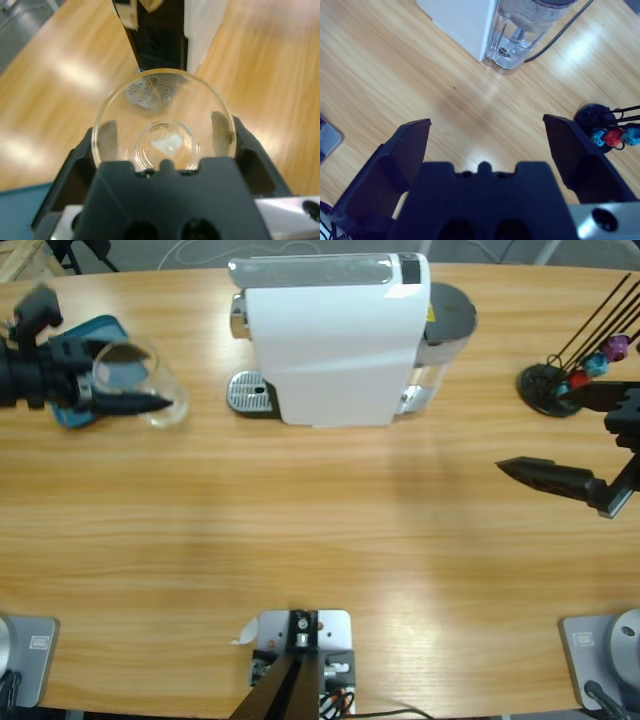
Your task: Pour coffee
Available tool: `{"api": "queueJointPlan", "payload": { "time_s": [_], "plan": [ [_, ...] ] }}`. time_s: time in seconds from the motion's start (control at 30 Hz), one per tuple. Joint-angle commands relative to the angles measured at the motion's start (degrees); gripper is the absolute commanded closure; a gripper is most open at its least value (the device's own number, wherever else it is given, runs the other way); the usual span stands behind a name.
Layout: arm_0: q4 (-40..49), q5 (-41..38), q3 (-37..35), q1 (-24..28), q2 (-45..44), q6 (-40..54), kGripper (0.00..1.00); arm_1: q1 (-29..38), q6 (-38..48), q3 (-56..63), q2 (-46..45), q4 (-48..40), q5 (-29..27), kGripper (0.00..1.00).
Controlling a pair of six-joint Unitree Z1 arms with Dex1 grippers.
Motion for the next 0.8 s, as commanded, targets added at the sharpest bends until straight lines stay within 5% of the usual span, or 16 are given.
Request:
{"api": "queueJointPlan", "payload": {
  "time_s": [0.03, 0.8],
  "plan": [
    [13.6, -8.4, -12.9, 4.9, 11.9, 13.0, 1.0, 0.6, -0.4, 1.1, -2.4, 0.8, -0.9, 0.004],
    [12.3, -6.9, -21.7, -3.2, 26.5, 14.2, 1.0, 0.6, 0.0, 2.3, 0.5, -2.1, -2.3, 0.004]
  ]
}}
